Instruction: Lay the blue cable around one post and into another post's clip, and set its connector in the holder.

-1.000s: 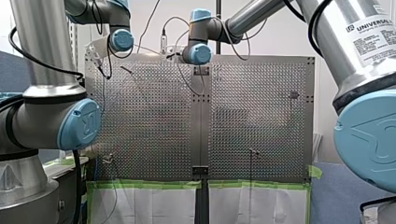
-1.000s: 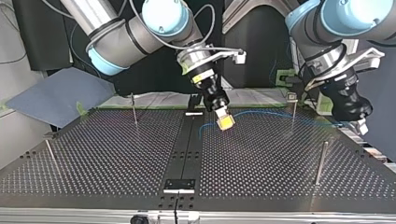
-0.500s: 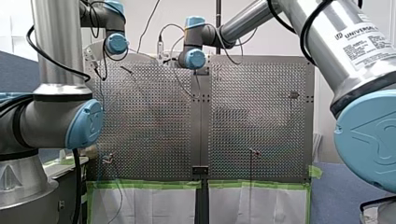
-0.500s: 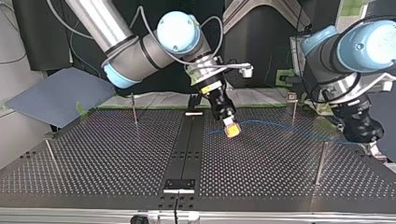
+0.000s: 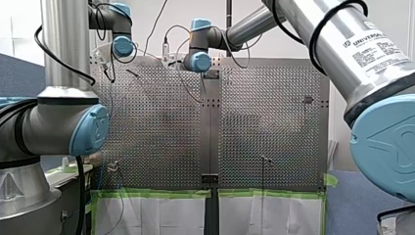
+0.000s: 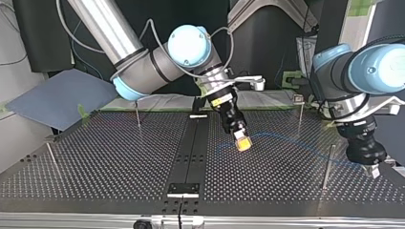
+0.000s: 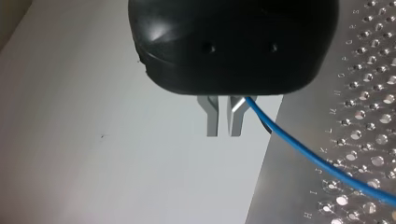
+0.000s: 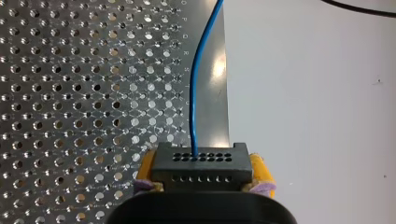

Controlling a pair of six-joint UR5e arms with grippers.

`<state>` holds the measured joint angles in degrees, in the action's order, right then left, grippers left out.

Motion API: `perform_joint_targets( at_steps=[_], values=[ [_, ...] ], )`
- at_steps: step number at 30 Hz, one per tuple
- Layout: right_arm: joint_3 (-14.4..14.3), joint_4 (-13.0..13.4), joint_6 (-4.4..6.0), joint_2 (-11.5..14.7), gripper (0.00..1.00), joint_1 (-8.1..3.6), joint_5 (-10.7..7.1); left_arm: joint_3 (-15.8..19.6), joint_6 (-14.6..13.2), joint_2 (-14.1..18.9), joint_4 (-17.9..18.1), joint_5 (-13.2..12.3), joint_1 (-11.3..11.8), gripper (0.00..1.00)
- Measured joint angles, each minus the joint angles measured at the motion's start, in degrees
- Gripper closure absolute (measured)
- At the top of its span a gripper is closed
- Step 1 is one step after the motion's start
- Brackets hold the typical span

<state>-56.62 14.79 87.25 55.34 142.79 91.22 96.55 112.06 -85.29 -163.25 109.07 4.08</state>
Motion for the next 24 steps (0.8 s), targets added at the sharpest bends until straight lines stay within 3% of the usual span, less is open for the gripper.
perform_joint_targets(
  at_steps=[8,17,24],
  values=[
    [3.6,-1.1,0.04,-1.0,1.00,0.06,-0.06,-1.8,1.1,-2.7,-0.1,-0.4,0.8,0.85],
    [8.0,-1.4,0.05,-1.4,1.00,0.08,-0.07,-2.1,4.2,-3.6,0.7,-0.7,2.8,0.85],
    [11.0,-1.8,-0.16,-1.9,1.00,-0.10,-0.03,-2.1,5.0,-5.4,1.0,-1.6,4.2,0.85]
  ],
)
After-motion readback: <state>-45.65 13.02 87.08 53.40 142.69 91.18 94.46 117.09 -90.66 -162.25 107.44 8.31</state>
